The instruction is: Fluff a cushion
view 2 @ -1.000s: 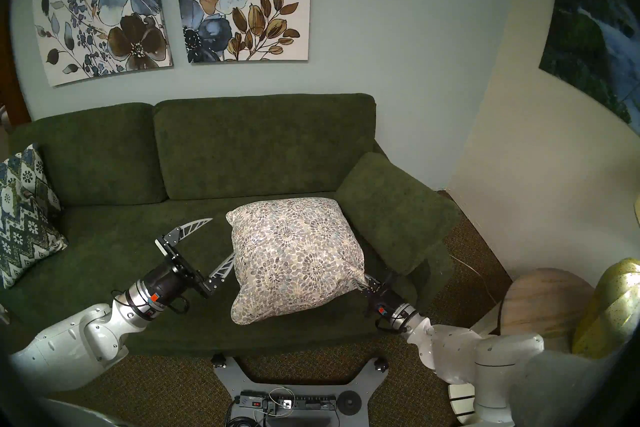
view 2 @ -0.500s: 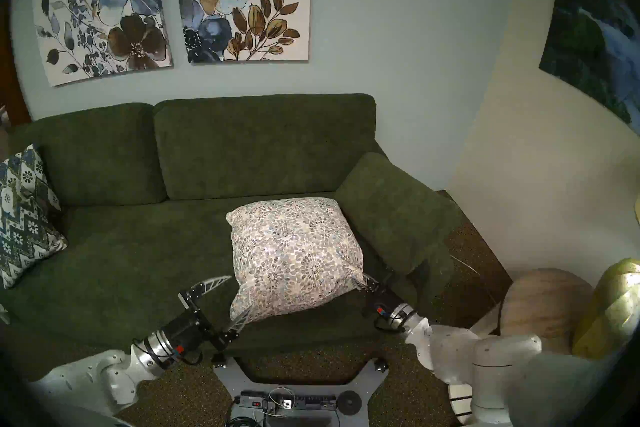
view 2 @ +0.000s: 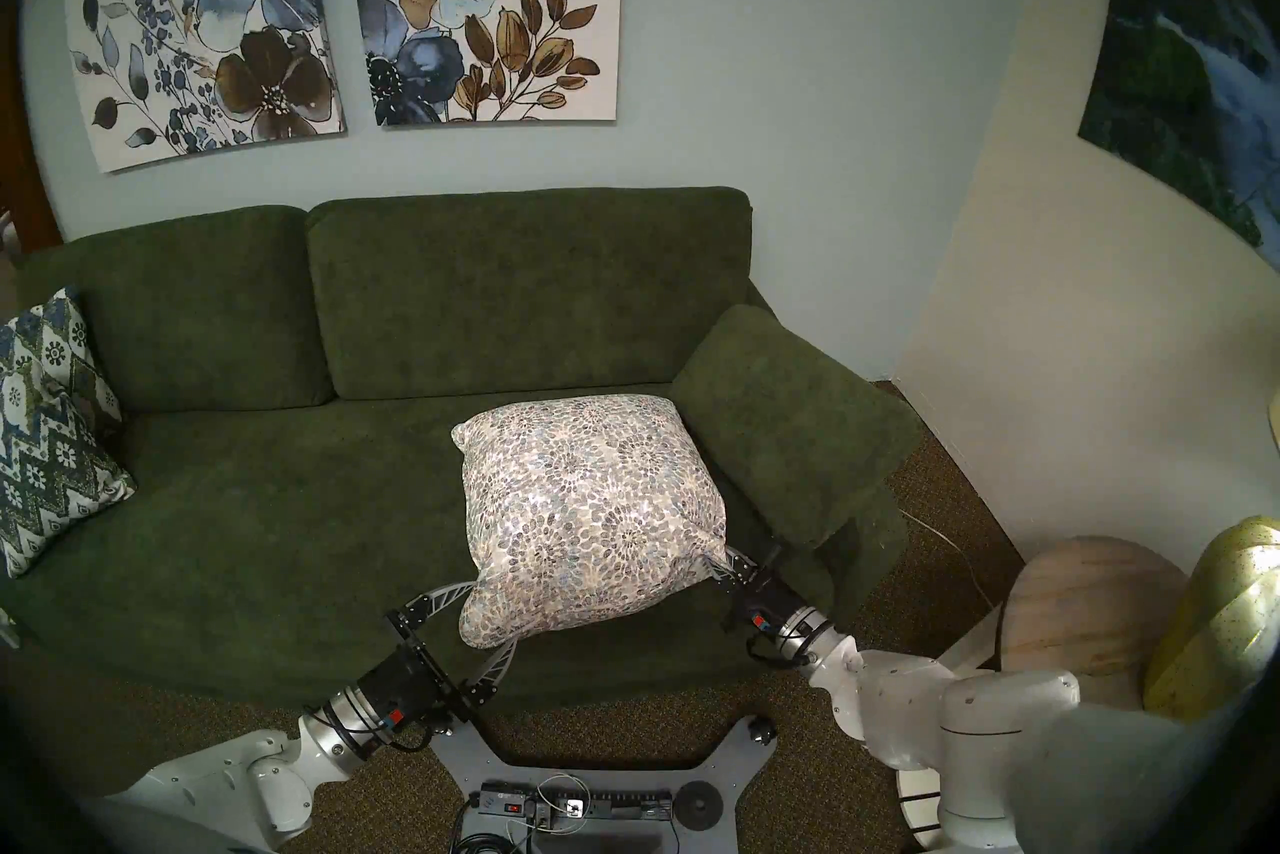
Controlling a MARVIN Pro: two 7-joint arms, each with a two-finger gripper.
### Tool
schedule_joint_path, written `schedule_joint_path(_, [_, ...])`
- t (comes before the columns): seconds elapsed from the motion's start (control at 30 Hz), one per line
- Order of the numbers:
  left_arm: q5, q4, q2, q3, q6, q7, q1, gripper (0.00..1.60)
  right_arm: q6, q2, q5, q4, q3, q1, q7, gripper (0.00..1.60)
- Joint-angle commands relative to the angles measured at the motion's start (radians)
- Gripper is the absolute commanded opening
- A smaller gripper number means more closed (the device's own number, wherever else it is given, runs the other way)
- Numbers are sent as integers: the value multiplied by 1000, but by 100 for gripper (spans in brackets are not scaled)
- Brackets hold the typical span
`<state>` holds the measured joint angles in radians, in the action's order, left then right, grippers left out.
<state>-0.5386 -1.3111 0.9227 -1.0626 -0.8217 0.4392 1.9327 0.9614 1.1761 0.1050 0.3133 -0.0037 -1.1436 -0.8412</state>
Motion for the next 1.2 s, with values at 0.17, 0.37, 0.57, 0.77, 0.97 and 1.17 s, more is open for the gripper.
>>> schedule_joint_path(0.17, [67,197,114,17,-52,-18,-164,160,-1,6,3,3,3,9,-8,0])
schedule_joint_path(0.37, [219,285,141,-18,-117,-33,-225,160,-1,5,5,7,5,8,-8,0])
schedule_joint_path(0.57, [315,361,177,4,-138,-128,-292,160,-1,4,8,10,8,7,-9,0])
schedule_joint_path(0.77, [379,435,235,42,-138,-227,-348,160,-1,3,10,13,10,7,-11,0])
schedule_joint_path(0.97, [420,478,264,62,-138,-307,-396,160,-1,2,12,13,12,6,-10,0])
schedule_joint_path(1.17, [412,478,226,47,-138,-343,-455,0,-1,1,14,15,14,6,-11,0])
